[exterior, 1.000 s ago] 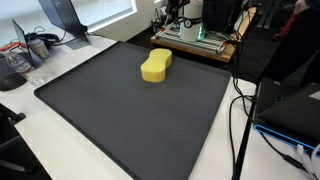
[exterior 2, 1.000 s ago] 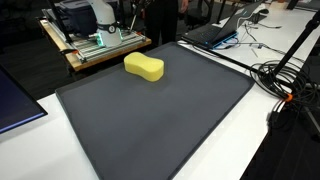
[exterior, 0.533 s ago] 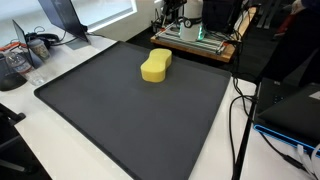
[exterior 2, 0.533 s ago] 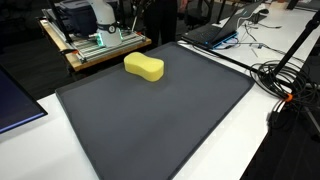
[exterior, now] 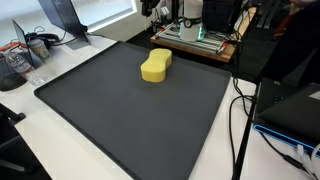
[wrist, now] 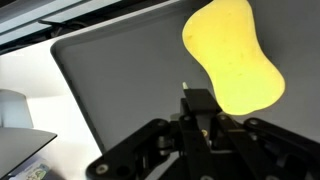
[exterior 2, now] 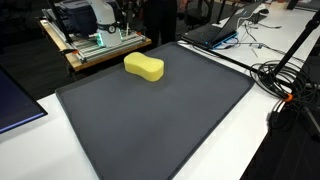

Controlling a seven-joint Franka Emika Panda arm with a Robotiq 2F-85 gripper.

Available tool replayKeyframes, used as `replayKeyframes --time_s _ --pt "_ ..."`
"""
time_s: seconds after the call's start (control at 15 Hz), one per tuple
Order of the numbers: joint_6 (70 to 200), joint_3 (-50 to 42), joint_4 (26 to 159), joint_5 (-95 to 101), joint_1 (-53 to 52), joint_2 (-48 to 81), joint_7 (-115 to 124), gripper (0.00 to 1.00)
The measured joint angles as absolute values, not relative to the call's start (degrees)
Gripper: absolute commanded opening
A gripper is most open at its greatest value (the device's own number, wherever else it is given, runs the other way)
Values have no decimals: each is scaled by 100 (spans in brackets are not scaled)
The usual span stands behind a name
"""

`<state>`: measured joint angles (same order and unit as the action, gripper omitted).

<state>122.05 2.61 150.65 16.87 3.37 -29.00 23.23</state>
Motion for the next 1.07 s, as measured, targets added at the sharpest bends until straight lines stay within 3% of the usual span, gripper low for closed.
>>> replayKeyframes --time_s 0.6,1.07 --pt "13370 -935 15286 560 714 -2198 704 3" --pt "13787 -1375 15281 -875 707 -1320 -621 3"
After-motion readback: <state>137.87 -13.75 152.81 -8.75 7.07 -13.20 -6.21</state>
